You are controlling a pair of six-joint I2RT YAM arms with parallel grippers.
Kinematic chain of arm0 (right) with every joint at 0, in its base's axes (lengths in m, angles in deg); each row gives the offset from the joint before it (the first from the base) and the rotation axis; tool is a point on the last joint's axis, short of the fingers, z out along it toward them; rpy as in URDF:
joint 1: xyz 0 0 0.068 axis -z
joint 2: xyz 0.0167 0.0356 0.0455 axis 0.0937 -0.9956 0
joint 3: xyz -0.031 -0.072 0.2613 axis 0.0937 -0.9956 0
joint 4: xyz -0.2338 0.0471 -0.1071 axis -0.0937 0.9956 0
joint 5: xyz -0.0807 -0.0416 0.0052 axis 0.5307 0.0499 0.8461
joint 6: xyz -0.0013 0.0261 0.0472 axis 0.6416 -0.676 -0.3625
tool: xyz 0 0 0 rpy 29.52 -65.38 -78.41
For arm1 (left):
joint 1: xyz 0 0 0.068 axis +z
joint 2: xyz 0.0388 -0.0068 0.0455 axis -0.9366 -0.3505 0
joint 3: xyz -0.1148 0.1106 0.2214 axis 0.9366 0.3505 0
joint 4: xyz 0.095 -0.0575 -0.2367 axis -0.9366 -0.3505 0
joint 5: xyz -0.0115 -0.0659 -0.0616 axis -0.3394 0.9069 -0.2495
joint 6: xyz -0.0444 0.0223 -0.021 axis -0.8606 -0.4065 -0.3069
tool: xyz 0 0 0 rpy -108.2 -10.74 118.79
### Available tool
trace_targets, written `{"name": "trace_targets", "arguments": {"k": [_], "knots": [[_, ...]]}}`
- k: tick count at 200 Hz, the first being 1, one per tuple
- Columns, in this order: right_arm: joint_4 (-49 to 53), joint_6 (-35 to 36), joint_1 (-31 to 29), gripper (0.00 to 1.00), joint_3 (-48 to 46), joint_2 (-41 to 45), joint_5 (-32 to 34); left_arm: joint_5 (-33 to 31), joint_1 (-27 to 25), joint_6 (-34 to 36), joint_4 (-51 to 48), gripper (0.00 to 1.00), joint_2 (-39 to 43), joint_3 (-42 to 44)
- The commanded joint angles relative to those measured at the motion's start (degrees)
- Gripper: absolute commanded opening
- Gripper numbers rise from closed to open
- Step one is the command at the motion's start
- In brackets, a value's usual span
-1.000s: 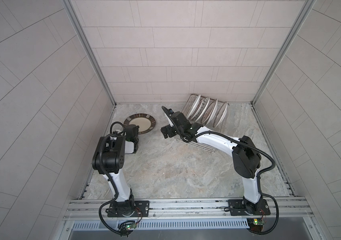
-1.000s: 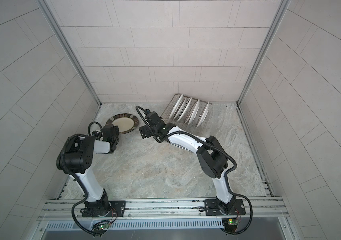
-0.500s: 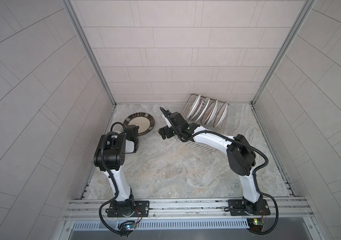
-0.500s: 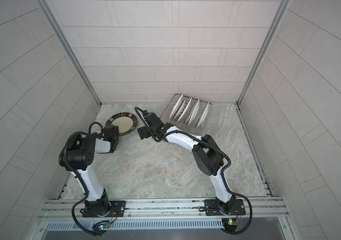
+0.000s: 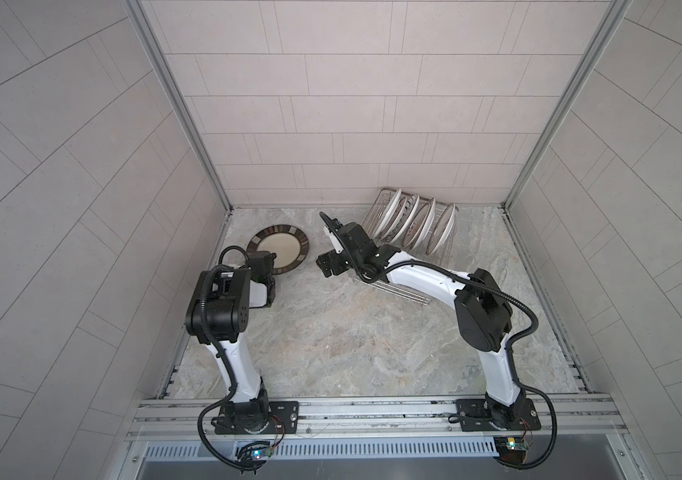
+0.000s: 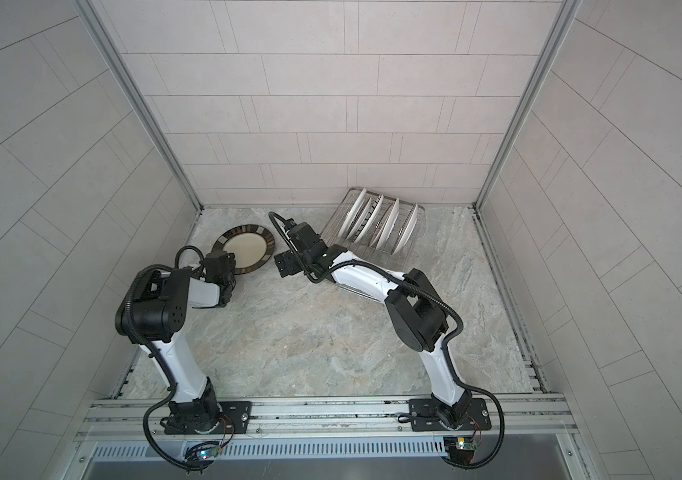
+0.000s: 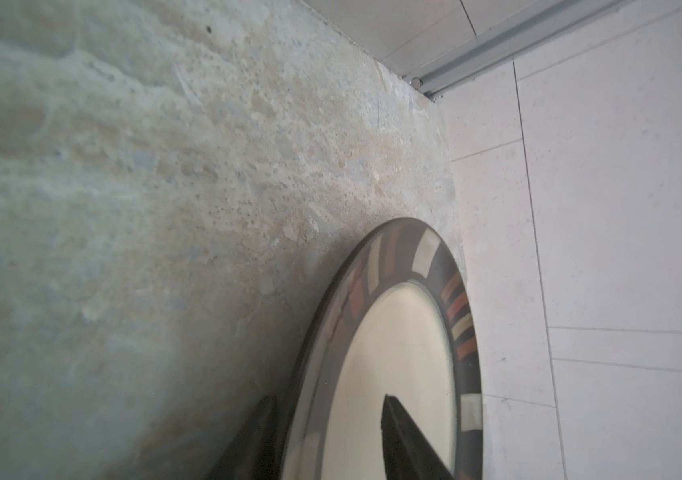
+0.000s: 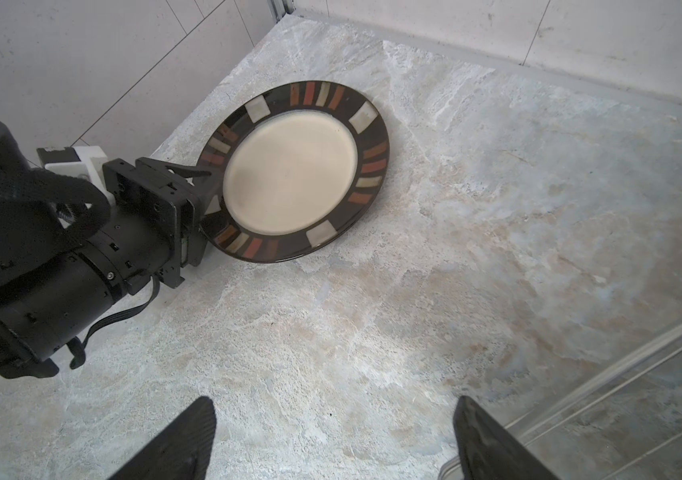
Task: Unload the plates from the dish rack
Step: 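Lower the dark-rimmed plate flat onto the table with the left gripper, then open the left gripper and withdraw it from the plate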
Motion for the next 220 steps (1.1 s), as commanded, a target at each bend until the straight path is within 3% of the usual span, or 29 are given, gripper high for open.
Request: {"name": "trace_targets", "arguments": {"k": [1,32,83,90,145,188,220], "knots": [[-0.1,0.0,0.2,0.91,-1.2,3.9,1.0,-2.6,0.4,0.6,-3.6,0.59,3.3,1.6],[0.2,-0.2,0.1,0.91,-3.0,6.4,1.3,-4.9,0.4,1.2,-6.8,0.78,8.3,4.3],[0.5,-0.2,-0.2,0.91,-8.6,14.4,3.4,-5.2,0.7,1.2,-7.6,0.9,15.9,9.9],[0.7,-0.2,-0.3,0.91,-9.5,15.7,3.7,-4.7,0.6,1.3,-7.7,1.0,17.0,10.4],[0.1,-0.2,-0.7,0.91,-19.3,27.4,10.4,1.0,-1.3,3.0,-14.4,1.0,26.4,12.4],[-1.0,0.3,-0.6,0.94,-25.9,34.4,18.6,-2.9,-6.1,6.3,-17.7,1.0,35.3,14.6],[-1.8,-1.4,-0.2,0.98,-28.5,37.1,23.9,0.0,-9.4,12.5,-17.5,1.0,39.9,14.0]]}}
